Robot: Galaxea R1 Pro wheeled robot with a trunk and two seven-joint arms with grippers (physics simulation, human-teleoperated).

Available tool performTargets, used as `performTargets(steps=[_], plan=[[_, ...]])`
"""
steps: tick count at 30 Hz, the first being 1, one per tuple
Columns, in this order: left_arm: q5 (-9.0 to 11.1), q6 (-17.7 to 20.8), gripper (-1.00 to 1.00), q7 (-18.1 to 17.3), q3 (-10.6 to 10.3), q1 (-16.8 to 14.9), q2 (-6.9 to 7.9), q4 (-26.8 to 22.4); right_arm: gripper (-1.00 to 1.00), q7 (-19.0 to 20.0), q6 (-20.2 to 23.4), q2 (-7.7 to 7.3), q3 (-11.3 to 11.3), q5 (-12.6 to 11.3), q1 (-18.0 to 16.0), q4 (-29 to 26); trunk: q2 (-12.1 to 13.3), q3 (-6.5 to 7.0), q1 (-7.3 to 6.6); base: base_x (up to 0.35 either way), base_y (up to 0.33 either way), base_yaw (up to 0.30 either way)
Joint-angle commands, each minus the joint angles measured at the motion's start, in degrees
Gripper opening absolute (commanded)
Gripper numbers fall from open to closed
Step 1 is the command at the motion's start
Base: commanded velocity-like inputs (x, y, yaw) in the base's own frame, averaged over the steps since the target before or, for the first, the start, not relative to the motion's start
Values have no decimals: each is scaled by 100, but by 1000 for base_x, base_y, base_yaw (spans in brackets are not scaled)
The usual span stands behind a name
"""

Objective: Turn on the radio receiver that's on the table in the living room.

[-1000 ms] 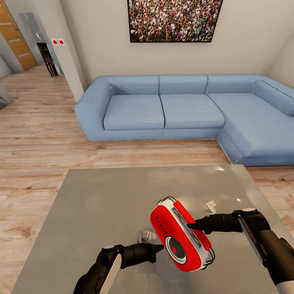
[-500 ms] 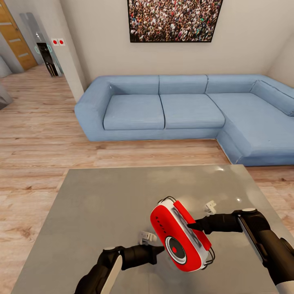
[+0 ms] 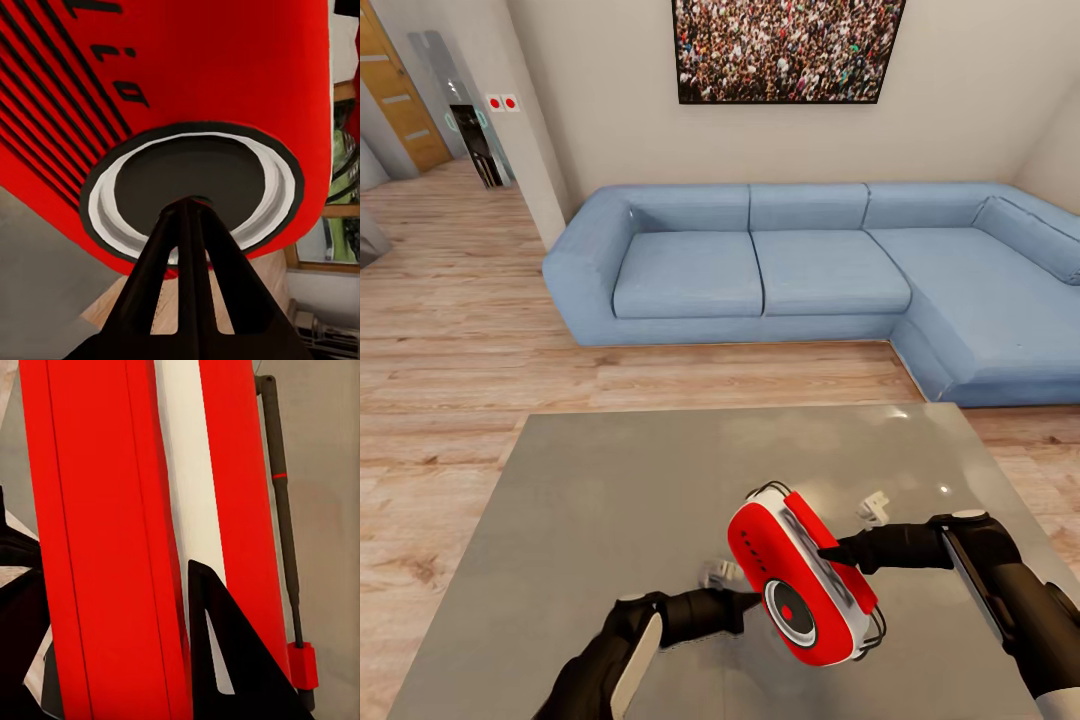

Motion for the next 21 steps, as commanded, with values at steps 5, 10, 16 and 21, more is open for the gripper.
performTargets(steps=[5, 10, 16, 21], plan=[[85, -116, -100, 2, -12, -121, 0, 252, -100, 0, 26, 0, -1, -39, 0, -2, 0, 0, 0, 0, 0, 0], [109, -213, -100, 7, -17, -141, 0, 319, -100, 0, 24, 0, -1, -39, 0, -2, 0, 0, 0, 0, 0, 0], [116, -231, -100, 11, -19, -144, 0, 406, -100, 0, 17, 0, 5, -39, 0, -2, 0, 0, 0, 0, 0, 0], [119, -236, -100, 11, -20, -150, 0, 459, -100, 0, 20, 0, 7, -39, 0, -2, 0, 0, 0, 0, 0, 0]])
